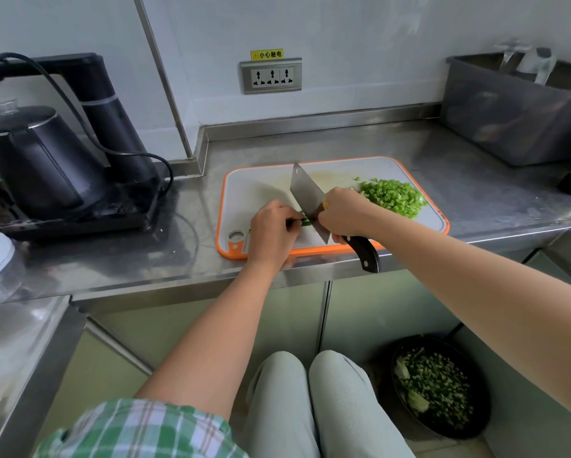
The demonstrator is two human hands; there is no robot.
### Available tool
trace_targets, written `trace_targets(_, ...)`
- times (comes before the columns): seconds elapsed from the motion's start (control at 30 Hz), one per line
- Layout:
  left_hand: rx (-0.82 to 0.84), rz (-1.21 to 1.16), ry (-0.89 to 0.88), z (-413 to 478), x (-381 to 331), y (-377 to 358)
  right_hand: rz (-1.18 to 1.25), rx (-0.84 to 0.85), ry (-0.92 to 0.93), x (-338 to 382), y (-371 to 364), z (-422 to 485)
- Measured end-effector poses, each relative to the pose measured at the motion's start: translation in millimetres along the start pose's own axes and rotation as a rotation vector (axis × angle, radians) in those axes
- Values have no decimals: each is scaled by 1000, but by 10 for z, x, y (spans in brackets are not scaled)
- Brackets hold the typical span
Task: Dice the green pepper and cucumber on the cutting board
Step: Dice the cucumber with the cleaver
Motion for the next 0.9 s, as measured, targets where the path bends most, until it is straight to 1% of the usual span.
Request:
trace_targets(0.2,17,32,3,12,19,-25,-26,-48,31,28,-77,43)
trace_targets(0.33,8,18,73,37,77,5,-6,-91,20,-23,-75,42)
trace_targets(0.43,5,-49,115,27,102,24,40,-85,-5,-56,18,13)
trace_targets(0.5,7,-72,127,27,115,19,28,-48,-6,-31,50,7)
trace_targets(0.7,18,-71,126,33,153,-14,-21,6,10,7,-39,-10)
trace_targets(0.83,21,-65,104,34,139,-7,-17,-73,28,-11,-73,20)
trace_targets(0.9,16,-59,91,29,122,2,-9,-84,20,-44,-68,27)
Point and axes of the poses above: each hand's wrist, its own z-axis towards the middle knuckle, its own y-axis out of the back of the hand, x = y × z, the point moved 7 cm from there along z, towards the middle knuckle, and after that the axes turned 13 degrees about y, right-handed, at the moved point
